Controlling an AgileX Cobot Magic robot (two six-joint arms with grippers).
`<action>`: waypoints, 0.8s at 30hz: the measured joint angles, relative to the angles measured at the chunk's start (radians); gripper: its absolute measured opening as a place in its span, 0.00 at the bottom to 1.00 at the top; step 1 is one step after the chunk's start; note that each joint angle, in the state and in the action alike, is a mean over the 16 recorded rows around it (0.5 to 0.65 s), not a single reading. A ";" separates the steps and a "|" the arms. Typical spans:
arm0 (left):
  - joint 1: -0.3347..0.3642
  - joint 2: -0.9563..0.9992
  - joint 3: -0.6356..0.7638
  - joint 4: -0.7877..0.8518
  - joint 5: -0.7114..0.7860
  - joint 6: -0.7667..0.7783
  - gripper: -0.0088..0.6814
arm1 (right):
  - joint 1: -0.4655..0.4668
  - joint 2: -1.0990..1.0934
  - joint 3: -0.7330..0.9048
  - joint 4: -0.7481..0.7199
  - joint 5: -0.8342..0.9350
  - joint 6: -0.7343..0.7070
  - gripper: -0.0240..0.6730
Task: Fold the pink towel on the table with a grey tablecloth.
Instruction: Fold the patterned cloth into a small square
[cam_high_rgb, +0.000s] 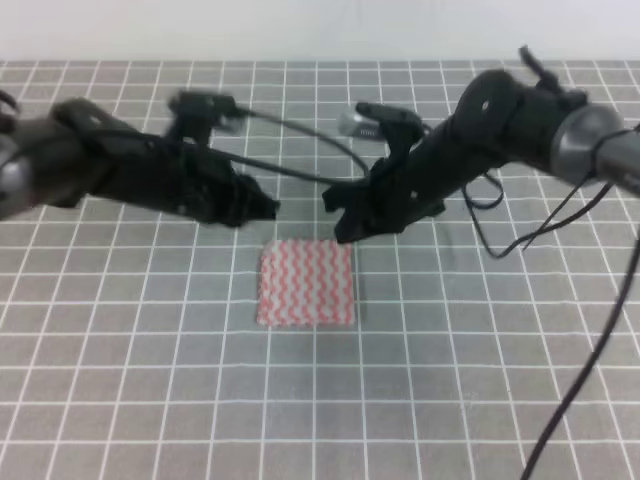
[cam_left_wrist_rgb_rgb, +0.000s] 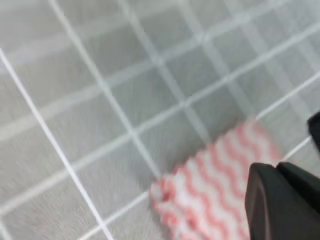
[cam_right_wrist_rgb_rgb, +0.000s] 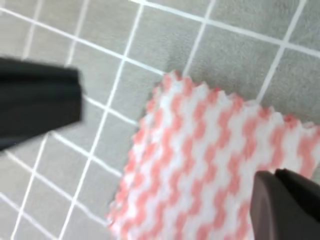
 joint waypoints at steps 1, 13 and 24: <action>0.001 -0.029 0.013 0.000 -0.008 0.000 0.01 | 0.000 -0.015 0.004 -0.007 0.004 0.000 0.01; 0.001 -0.535 0.343 -0.016 -0.204 0.002 0.01 | -0.001 -0.348 0.223 -0.068 -0.033 0.002 0.01; 0.001 -1.077 0.702 -0.031 -0.289 0.000 0.01 | -0.001 -0.869 0.594 -0.161 -0.130 0.057 0.01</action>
